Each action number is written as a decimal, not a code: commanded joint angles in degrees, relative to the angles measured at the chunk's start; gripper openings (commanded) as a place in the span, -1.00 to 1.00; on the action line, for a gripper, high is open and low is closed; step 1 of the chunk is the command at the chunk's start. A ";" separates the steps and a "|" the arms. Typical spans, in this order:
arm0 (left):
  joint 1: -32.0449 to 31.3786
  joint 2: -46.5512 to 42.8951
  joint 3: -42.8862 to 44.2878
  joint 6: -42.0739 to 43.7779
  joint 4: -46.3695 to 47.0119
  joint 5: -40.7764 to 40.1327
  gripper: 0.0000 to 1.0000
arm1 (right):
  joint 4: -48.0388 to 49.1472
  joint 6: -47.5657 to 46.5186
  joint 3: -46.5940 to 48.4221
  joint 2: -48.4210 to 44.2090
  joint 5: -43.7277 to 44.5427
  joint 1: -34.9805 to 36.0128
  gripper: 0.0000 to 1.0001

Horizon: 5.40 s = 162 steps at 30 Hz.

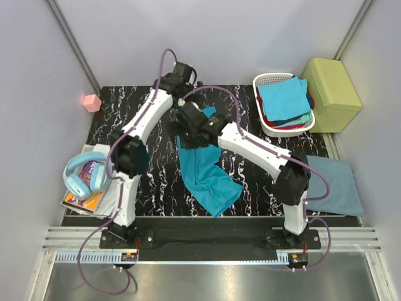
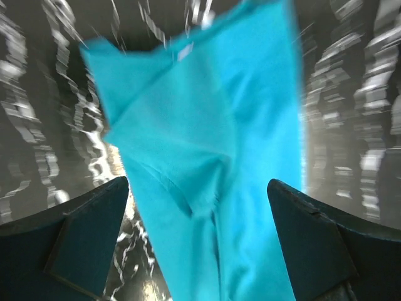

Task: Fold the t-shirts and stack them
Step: Rotate the tshirt 90 degrees, then grab the bottom of the folded rectangular tshirt with both arms

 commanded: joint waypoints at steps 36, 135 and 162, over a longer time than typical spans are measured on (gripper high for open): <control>-8.91 -38.48 -59.81 -7.26 17.70 -1.69 0.75 | -8.10 -6.12 40.82 37.49 -2.38 -27.65 -0.14; -32.64 -33.82 -68.78 -22.29 23.50 -3.35 0.66 | 6.57 11.81 -58.49 -41.44 -1.77 -13.69 -0.63; -32.64 -42.00 -78.71 -22.03 20.87 -2.30 0.60 | 4.56 23.06 -54.01 -34.75 6.23 2.75 -0.57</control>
